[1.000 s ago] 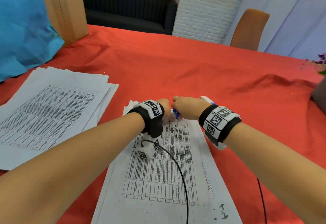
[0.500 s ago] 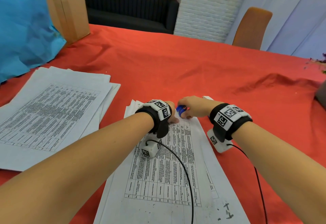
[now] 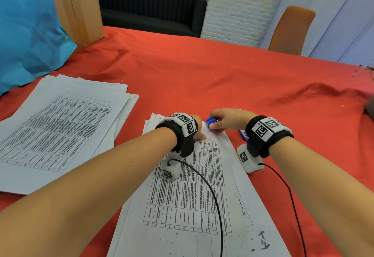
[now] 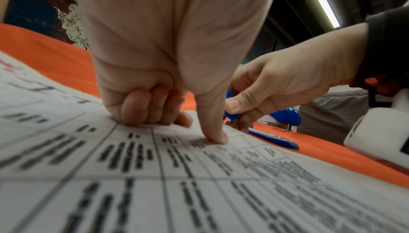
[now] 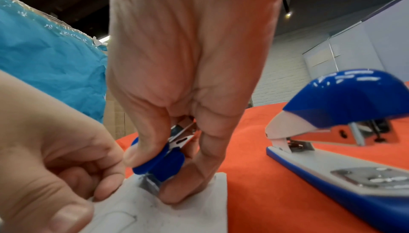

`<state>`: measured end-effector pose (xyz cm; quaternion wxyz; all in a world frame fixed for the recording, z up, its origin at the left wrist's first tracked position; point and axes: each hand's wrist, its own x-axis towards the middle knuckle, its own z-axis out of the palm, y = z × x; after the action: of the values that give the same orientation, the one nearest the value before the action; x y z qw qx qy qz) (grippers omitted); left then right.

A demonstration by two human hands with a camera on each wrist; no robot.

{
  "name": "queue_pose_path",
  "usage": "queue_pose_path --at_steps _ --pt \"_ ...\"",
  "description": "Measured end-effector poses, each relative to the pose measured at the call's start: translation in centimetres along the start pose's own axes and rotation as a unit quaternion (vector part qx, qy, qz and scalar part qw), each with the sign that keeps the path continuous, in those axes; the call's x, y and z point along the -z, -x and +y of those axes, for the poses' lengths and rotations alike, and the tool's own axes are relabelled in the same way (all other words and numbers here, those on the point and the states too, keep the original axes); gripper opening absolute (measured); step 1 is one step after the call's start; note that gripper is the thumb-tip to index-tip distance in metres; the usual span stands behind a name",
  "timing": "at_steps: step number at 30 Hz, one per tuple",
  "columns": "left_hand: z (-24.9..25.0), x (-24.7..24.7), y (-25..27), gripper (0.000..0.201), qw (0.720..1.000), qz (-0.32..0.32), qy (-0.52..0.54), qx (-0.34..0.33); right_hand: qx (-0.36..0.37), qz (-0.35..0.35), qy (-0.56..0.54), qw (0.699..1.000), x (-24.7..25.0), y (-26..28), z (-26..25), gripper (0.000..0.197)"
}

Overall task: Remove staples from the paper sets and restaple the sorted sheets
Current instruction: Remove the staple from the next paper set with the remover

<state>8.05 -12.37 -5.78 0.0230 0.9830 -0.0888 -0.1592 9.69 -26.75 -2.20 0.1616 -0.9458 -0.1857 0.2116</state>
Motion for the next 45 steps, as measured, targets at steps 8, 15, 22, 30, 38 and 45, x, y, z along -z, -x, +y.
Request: queue_pose_path --at_steps 8,15,22,30,38,45 --pt "-0.2 -0.1 0.3 0.047 1.000 -0.002 0.004 -0.004 -0.014 -0.028 -0.155 0.987 -0.4 -0.5 1.0 0.005" --pt "-0.4 0.2 0.8 0.049 0.998 -0.020 0.053 0.026 -0.012 -0.002 -0.242 0.970 0.8 2.0 2.0 0.004" --pt "-1.4 0.8 3.8 0.036 0.733 -0.054 0.677 0.032 0.127 0.092 -0.032 0.987 1.5 4.1 -5.4 0.018" --pt "-5.7 1.0 7.9 0.035 0.422 -0.024 0.904 0.071 0.179 0.177 0.313 0.916 -1.9 3.3 -14.3 0.037" --pt "-15.3 -1.6 19.6 0.037 0.667 -0.176 0.723 0.029 0.105 0.042 -0.479 0.870 -5.4 2.5 -13.0 0.029" --pt "-25.0 -10.5 33.6 0.032 0.850 -0.405 0.238 0.239 0.058 0.029 -0.714 0.697 -10.5 -0.2 -6.7 0.039"
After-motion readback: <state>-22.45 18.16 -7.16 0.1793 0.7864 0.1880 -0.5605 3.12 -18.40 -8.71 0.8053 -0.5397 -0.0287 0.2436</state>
